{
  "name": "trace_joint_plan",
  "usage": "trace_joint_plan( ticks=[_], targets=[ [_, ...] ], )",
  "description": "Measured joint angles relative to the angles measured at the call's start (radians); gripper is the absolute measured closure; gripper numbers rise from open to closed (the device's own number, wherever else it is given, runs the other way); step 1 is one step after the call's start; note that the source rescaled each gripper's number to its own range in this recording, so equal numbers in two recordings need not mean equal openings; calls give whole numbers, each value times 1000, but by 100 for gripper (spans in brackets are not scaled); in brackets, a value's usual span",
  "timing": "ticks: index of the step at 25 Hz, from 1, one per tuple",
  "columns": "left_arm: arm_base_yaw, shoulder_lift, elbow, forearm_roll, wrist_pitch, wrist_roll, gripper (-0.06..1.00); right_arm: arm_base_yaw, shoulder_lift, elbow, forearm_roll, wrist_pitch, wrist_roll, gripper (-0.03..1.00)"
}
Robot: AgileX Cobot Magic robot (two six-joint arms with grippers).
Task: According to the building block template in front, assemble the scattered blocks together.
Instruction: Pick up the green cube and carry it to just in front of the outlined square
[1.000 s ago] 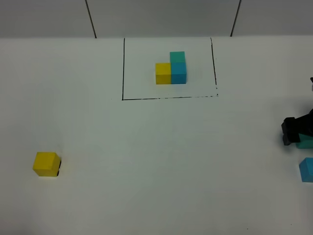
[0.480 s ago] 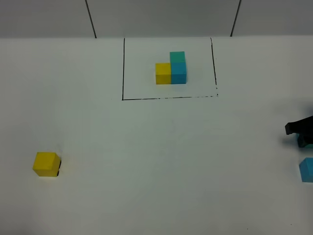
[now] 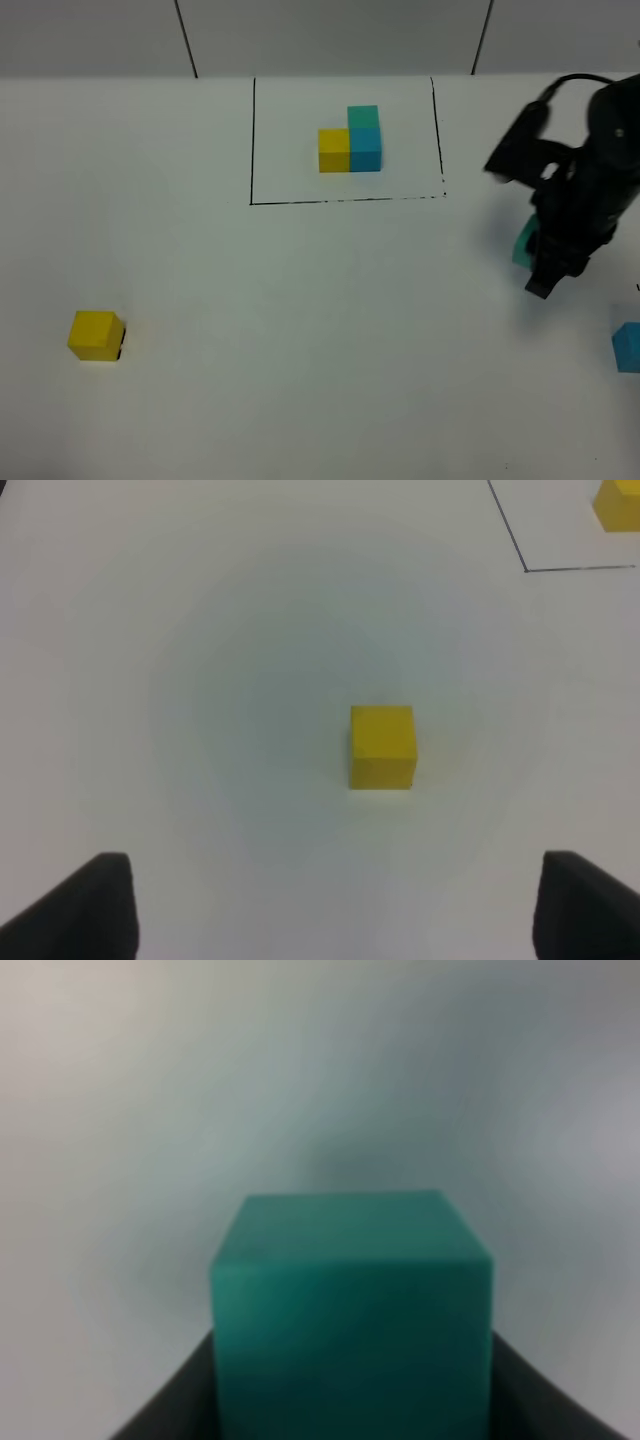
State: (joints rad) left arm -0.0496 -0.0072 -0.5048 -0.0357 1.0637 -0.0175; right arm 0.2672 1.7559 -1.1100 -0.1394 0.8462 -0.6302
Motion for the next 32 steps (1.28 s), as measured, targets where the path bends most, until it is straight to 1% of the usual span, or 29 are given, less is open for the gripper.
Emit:
trace_joint_plan(
  ticks=[2, 4, 8, 12, 16, 21, 23, 27, 32],
  targets=[
    [0, 0, 0, 0, 0, 0, 10, 76, 30, -57, -2, 54, -94, 96],
    [0, 0, 0, 0, 0, 0, 10, 136, 80, -122, -4, 100, -153, 96],
    [0, 0, 0, 0, 0, 0, 10, 203, 187, -271, 17, 164, -262, 96],
    [0, 0, 0, 0, 0, 0, 10, 215, 291, -425, 100, 200, -353, 96],
    [0, 0, 0, 0, 0, 0, 10, 215, 374, -542, 133, 240, -415, 96],
    [0, 0, 0, 0, 0, -1, 10, 222, 438, -617, 139, 246, -461, 96],
    [0, 0, 0, 0, 0, -1, 10, 223, 458, -642, 158, 244, -474, 96],
    [0, 0, 0, 0, 0, -1, 10, 223, 493, -681, 177, 241, -478, 96],
    [0, 0, 0, 0, 0, -2, 10, 220, 526, -683, 185, 212, -475, 96]
  ],
)
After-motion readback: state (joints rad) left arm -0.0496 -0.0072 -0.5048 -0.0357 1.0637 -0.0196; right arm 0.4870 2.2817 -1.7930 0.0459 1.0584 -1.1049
